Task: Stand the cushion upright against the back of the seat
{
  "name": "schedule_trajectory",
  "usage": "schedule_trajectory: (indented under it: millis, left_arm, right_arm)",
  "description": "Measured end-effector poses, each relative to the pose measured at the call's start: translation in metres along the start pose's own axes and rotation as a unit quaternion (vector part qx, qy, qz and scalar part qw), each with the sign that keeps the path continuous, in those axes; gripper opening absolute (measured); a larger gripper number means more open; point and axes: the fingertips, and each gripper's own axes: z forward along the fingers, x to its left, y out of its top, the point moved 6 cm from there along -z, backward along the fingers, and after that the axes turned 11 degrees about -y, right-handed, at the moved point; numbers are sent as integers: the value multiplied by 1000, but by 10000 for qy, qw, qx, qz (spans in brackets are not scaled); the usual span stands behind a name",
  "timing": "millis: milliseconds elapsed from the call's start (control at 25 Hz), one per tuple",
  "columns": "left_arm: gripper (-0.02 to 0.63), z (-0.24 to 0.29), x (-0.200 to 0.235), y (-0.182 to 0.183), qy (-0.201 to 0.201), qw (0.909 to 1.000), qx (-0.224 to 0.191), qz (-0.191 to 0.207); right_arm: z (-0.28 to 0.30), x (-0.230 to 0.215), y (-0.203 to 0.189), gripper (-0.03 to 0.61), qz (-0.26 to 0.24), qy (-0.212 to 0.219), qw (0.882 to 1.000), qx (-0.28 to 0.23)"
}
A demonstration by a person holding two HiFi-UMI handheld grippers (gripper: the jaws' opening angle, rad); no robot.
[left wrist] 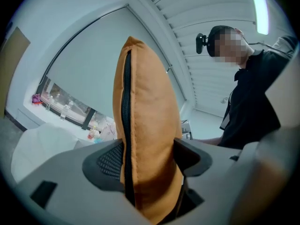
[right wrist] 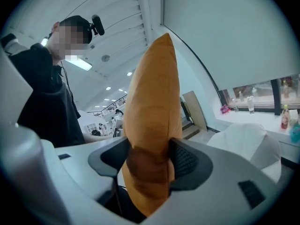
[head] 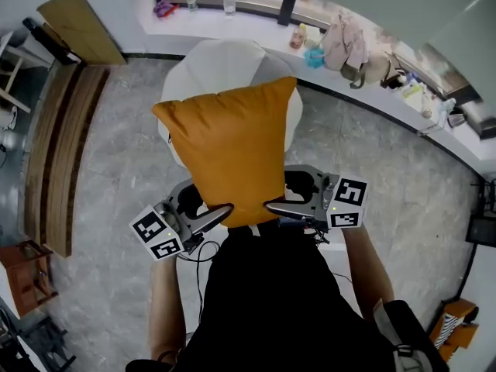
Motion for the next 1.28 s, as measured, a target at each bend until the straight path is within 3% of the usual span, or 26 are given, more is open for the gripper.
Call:
schedule_trajectory:
  millis: [360,600,920,1120,1280]
  left_arm:
    - [326,-37,-1,-10,-34,9998,-175,-66]
    - [324,-74,0,-19,-180,9994,-286,-81]
    - [321,-102,8,-40,-46,9995,-159,-263]
    - [319,-94,13,-38,-55,9999,-58,-118]
    - [319,-79,22,-35,-48,9999,48,-120]
  right_arm:
    - [27,17,-8,316,171,45,9998,81]
    - [51,33,-10,330,804,328,9961,-182]
    - [78,40,-28,331,586,-345,9976,-107]
    - [75,34,-22,331,1075,-165,9936,-320]
    - [68,17,-19,330,967,-351,9940,-357]
